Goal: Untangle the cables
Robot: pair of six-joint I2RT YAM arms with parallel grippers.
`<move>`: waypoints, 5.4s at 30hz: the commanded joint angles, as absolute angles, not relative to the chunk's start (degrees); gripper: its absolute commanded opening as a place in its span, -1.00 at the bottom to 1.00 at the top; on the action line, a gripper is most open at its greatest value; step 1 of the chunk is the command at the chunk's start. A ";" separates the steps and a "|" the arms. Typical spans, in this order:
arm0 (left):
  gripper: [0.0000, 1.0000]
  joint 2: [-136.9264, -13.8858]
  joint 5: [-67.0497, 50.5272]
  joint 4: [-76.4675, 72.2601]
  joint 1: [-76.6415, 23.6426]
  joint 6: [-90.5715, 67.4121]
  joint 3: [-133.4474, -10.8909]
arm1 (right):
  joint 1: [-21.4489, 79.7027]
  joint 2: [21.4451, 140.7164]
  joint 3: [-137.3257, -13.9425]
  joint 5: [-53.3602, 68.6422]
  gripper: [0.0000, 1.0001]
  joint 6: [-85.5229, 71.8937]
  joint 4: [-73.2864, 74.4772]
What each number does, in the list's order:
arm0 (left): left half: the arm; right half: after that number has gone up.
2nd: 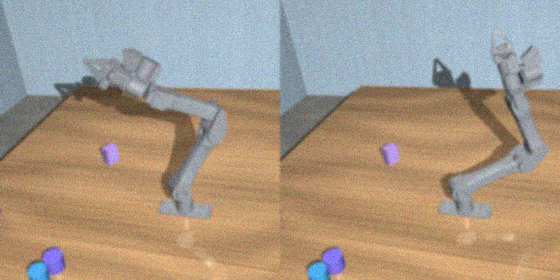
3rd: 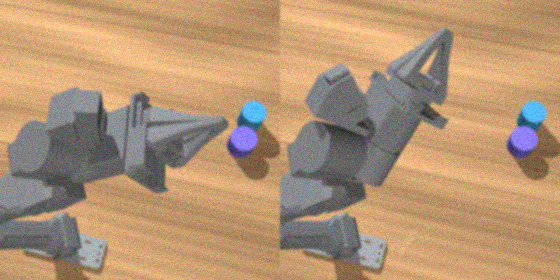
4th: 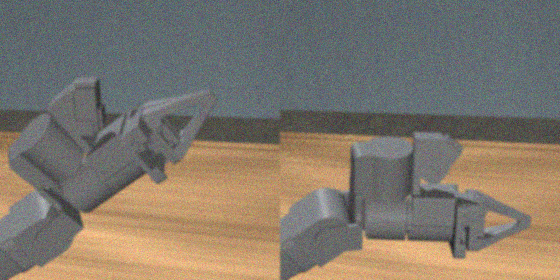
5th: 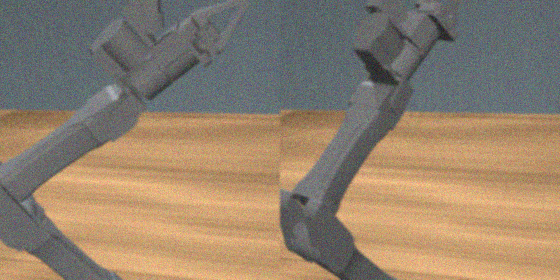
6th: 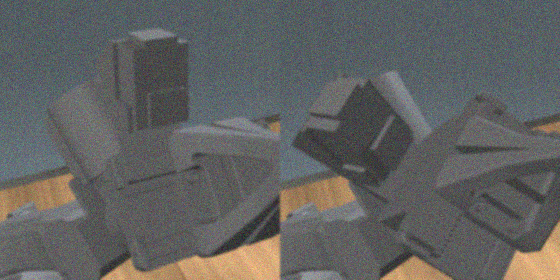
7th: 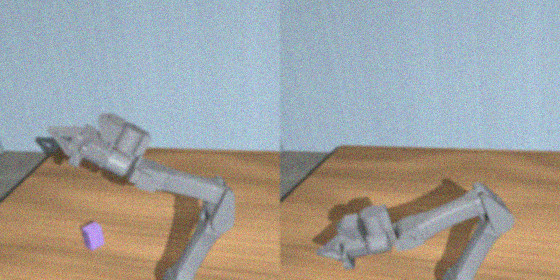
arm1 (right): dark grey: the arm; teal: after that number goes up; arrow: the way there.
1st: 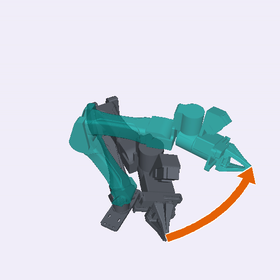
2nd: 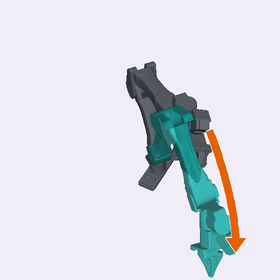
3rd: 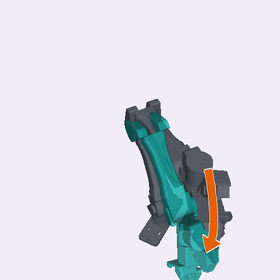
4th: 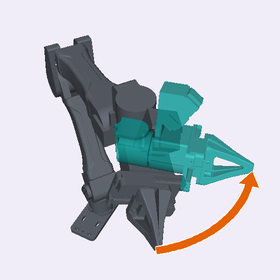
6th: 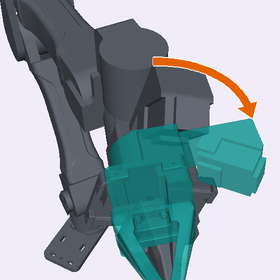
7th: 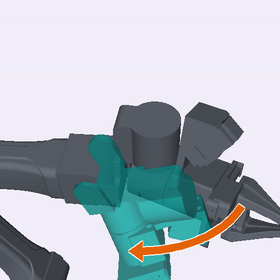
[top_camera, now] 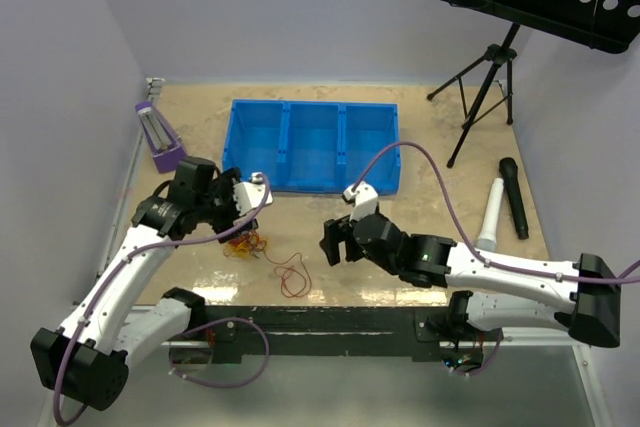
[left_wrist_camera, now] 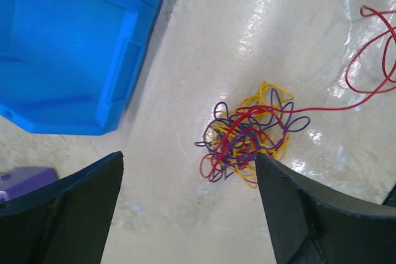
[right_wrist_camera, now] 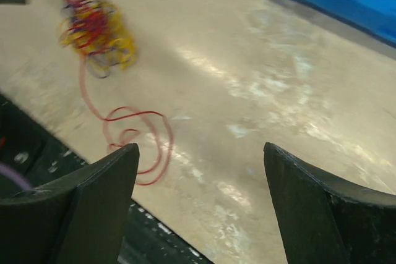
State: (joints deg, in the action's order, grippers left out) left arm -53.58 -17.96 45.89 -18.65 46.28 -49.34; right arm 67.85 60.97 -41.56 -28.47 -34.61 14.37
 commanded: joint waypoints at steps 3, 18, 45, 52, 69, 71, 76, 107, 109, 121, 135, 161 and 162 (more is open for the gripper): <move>1.00 -54.75 -19.68 46.05 -17.41 43.07 -49.57 | 67.94 65.55 -42.44 -4.59 0.75 -20.84 -5.00; 1.00 -63.11 -32.52 53.96 -0.44 51.15 -54.67 | 71.01 89.55 -52.64 4.13 0.70 -13.18 -13.97; 0.45 -59.68 -34.90 62.67 -4.73 65.05 -45.54 | 69.88 98.08 -56.16 -15.72 -1.00 -26.09 -5.01; 0.40 -59.41 -31.03 51.26 -13.01 56.69 -40.08 | 67.33 98.35 -55.02 -15.91 -1.00 -29.97 -6.32; 0.14 -65.21 -25.14 37.89 -14.77 53.70 -36.12 | 67.06 96.42 -53.79 -13.97 -1.00 -31.02 -7.21; -0.19 -66.70 -24.44 36.65 -14.85 53.61 -36.12 | 67.06 95.37 -53.70 -13.80 -1.00 -31.11 -6.86; -1.00 -66.72 -22.94 37.88 -14.77 52.12 -39.02 | 66.97 91.24 -53.44 -16.07 -1.00 -31.20 -3.44; -1.00 -54.67 -15.37 41.13 -12.48 55.37 -34.62 | 48.43 57.12 -80.32 -35.51 -1.00 -22.68 17.49; -1.00 -54.93 -16.43 41.74 -12.48 54.58 -36.20 | 48.43 58.44 -81.12 -35.59 -1.00 -22.07 16.27; -1.00 -54.06 -23.11 49.83 -12.48 52.65 -44.91 | 46.94 68.02 -84.02 -35.86 -1.00 -14.33 4.06; -1.00 -53.70 -24.61 52.74 -12.48 52.21 -48.08 | 37.80 78.22 -77.44 -30.33 -1.00 -13.01 -7.02; -1.00 -54.67 -27.15 52.82 -12.48 50.54 -49.92 | 33.49 89.73 -64.51 -28.65 -1.00 -26.10 -8.80; -1.00 -54.67 -27.51 52.82 -12.48 50.45 -50.36 | 33.40 90.78 -65.21 -29.17 -1.00 -26.19 -7.05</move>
State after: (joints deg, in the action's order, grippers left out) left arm -54.59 -24.36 53.30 -12.82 51.57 -46.94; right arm 33.52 89.60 -64.38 -28.75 -23.03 -7.99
